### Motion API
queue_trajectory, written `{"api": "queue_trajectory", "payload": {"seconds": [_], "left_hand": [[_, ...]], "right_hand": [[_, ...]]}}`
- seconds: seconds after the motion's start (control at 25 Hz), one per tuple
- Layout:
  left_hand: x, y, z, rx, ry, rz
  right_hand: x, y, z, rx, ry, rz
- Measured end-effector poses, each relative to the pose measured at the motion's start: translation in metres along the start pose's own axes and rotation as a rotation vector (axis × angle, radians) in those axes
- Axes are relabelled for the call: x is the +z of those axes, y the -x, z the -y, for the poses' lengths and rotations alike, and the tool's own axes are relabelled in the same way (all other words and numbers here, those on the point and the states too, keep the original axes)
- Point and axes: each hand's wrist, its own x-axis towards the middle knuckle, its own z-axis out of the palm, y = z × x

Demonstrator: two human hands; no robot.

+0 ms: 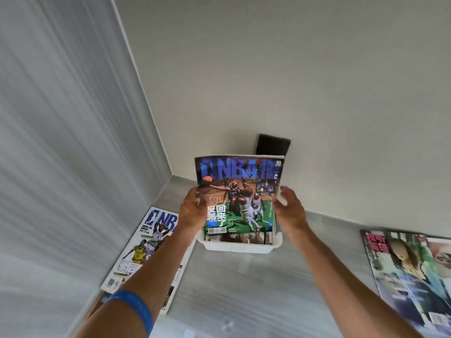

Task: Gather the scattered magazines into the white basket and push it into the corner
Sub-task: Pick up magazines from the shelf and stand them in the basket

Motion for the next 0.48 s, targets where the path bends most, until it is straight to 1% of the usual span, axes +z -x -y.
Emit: {"api": "queue_trajectory", "payload": {"seconds": [0.08,0.2,0.24,0.32,0.48], "left_hand": [[0.009,0.006,0.008,-0.053,-0.132,-0.006],[0.040,0.051,0.012,0.089,-0.194,-0.033],[0.051,0.070,0.013,0.132,-0.215,0.001],[0.094,0.115,0.009,0.192,-0.278,0.163],[0.193,0.206,-0.012,0.272,-0.353,0.513]], "right_hand": [[-0.009,0.012,-0.013,0.101,0.062,0.028],[-0.041,0.066,-0.046,0.173,0.043,0.045],[-0.051,0.086,-0.061,0.211,0.061,0.063],[-0.092,0.124,-0.104,0.328,0.097,0.018],[-0.186,0.188,-0.186,0.491,0.115,-0.167]]}}
